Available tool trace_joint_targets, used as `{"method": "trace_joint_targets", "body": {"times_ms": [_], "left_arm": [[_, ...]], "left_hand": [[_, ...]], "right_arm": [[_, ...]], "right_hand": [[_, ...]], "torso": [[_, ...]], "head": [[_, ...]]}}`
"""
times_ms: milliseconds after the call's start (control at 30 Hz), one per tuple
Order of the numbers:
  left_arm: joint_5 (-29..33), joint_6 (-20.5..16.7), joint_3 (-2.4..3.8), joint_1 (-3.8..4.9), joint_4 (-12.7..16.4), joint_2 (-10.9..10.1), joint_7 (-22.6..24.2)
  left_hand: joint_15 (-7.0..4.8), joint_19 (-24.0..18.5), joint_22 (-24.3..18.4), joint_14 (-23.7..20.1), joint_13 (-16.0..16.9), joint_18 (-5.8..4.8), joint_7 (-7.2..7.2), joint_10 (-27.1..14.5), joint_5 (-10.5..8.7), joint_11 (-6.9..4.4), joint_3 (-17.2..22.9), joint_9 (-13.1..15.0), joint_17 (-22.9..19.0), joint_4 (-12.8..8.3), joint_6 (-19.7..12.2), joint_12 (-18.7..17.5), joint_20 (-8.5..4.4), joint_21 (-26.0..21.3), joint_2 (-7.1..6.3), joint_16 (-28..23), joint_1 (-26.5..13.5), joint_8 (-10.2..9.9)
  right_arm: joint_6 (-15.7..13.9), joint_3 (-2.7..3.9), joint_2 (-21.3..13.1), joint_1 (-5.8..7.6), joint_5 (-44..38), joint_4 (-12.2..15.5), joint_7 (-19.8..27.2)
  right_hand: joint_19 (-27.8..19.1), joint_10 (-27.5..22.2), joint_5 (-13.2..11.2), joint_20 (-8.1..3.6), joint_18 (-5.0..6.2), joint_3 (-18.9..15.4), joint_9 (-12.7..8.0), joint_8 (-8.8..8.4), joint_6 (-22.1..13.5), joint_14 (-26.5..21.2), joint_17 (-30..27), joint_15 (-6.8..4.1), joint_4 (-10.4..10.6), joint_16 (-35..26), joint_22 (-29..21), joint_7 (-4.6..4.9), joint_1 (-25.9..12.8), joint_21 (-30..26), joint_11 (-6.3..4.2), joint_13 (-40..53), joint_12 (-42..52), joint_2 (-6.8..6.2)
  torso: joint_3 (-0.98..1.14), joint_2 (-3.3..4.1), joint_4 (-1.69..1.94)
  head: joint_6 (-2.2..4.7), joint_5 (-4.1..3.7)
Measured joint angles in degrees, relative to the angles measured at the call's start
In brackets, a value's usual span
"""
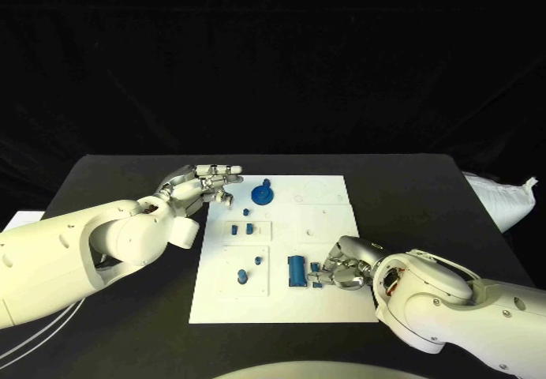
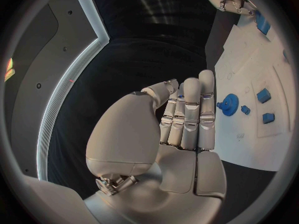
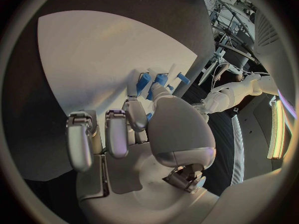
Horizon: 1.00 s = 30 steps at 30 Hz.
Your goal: Assemble the parts on the task board
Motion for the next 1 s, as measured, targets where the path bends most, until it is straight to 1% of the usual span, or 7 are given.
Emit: {"method": "trace_joint_targets", "body": {"times_ms": [167, 233, 367, 533, 767, 900, 1000], "left_arm": [[0.15, 0.03, -0.02, -0.01, -0.1, -0.12, -0.05], [0.19, 0.03, -0.04, -0.02, -0.13, -0.19, -0.06], [0.24, 0.04, -0.05, -0.05, -0.16, -0.26, -0.07], [0.27, 0.06, -0.06, -0.09, -0.18, -0.28, -0.08], [0.29, 0.07, -0.07, -0.12, -0.18, -0.3, -0.09], [0.29, 0.08, -0.07, -0.13, -0.13, -0.4, -0.09], [0.29, 0.08, -0.07, -0.13, -0.12, -0.55, -0.09]], "left_hand": [[0.0, 0.0, 0.0, 0.0, 0.0, 0.0, 0.0, 0.0, 0.0, 0.0, 0.0, 0.0, 0.0, 0.0, 0.0, 0.0, 0.0, 0.0, 0.0, 0.0, 0.0, 0.0], [0.0, 0.0, 0.0, 0.0, 0.0, 0.0, 0.0, 0.0, 0.0, 0.0, 0.0, 0.0, 0.0, 0.0, 0.0, 0.0, 0.0, 0.0, 0.0, 0.0, 0.0, 0.0], [0.0, 0.0, 0.0, 0.0, 0.0, 0.0, 0.0, 0.0, 0.0, 0.0, 0.0, 0.0, 0.01, 0.0, 0.0, 0.0, 0.0, 0.0, 0.0, 0.0, 0.0, 0.0], [0.0, 0.0, 0.0, 0.0, 0.01, 0.0, -0.01, 0.01, 0.0, 0.0, 0.0, 0.0, -0.05, 0.0, 0.0, 0.28, 0.0, 0.0, 0.0, 0.0, 0.0, 0.0], [0.01, 0.0, -0.01, 0.0, 0.01, 0.0, -0.01, 0.01, 0.0, -0.01, 0.0, 0.0, -0.04, 0.0, 0.0, 0.29, 0.0, 0.0, 0.0, 0.0, 0.01, 0.0], [0.01, 0.0, -0.01, 0.0, 0.01, 0.0, -0.01, 0.01, 0.0, -0.01, 0.0, 0.0, -0.04, 0.0, 0.0, 0.29, 0.0, 0.0, 0.0, 0.0, 0.01, 0.0], [0.01, 0.0, -0.01, -0.01, 0.01, 0.0, -0.01, 0.01, 0.0, -0.01, 0.0, 0.0, -0.04, 0.0, 0.0, 0.29, 0.0, 0.0, 0.0, 0.0, 0.01, 0.0]], "right_arm": [[-0.01, 0.0, -1.06, 0.0, -0.46, 0.76, 0.04], [0.03, 0.01, -1.43, 0.0, -0.63, 1.07, 0.05], [0.43, 0.01, -1.94, 0.0, -0.87, 1.29, 0.06], [1.12, 0.02, -2.21, 0.0, -1.17, 1.02, 0.07], [1.92, 0.06, -1.71, 0.0, -1.58, -0.18, 0.13], [2.36, 0.06, -1.28, 0.04, -1.97, -1.08, 0.14], [2.51, 0.18, -0.78, 0.09, -2.33, -1.56, 0.24]], "right_hand": [[0.0, 0.0, -6.93, 0.0, 0.0, -3.43, 0.7, 0.22, 0.0, 0.0, 0.0, 0.0, 0.01, 0.0, 0.0, 0.0, -0.59, 0.0, 0.0, 0.13, 0.0, -0.02], [0.0, 0.0, -7.89, 0.0, 0.0, -4.12, 0.84, 0.22, 0.0, 0.0, 0.0, 0.0, -0.02, 0.0, 0.0, -0.01, -0.58, 0.0, 0.0, 0.13, 0.0, -0.02], [0.0, 0.0, -8.36, 0.0, 0.0, -4.87, 1.11, 0.22, 0.01, 0.0, -0.01, 0.0, -0.32, 0.0, 0.05, -0.01, -0.27, 0.0, 0.0, 0.15, 0.0, -0.08], [0.0, -0.02, -8.41, 0.0, 0.0, -5.3, 1.5, 0.44, 0.01, -0.01, -0.01, 0.01, -0.75, 0.0, 0.05, -0.01, 2.6, 0.0, 0.01, 0.55, 0.0, 0.49], [0.0, 0.09, -8.51, 0.01, 0.0, -5.66, 1.89, 0.44, 0.01, -0.01, -0.01, 0.02, -1.11, 0.0, 0.04, -0.01, 5.07, 0.0, -0.1, 0.58, -0.01, 1.69], [0.0, 0.08, -8.51, 0.01, 0.0, -6.04, 2.35, 0.86, 0.18, -0.01, -0.02, 0.02, -2.01, -0.01, 0.04, -0.18, 7.14, 0.0, -0.11, -0.22, -0.24, 2.23], [0.0, 0.08, -8.51, 0.01, 0.0, -6.12, 2.42, 1.11, 0.05, -0.01, -0.02, 0.02, -2.09, -0.01, 0.04, -0.03, 7.31, 0.0, -0.11, 0.14, -0.18, 2.07]], "torso": [[0.03, -0.01, -0.03], [0.02, -0.01, -0.04], [0.02, -0.01, -0.05], [-0.03, -0.03, -0.04], [-0.05, -0.02, 0.05], [-0.08, 0.02, 0.12], [-0.08, 0.04, 0.11]], "head": [[0.03, 0.16], [0.05, 0.19], [0.04, 0.18], [-0.01, 0.06], [-0.13, 0.03], [-0.26, 0.18], [-0.34, 0.33]]}}
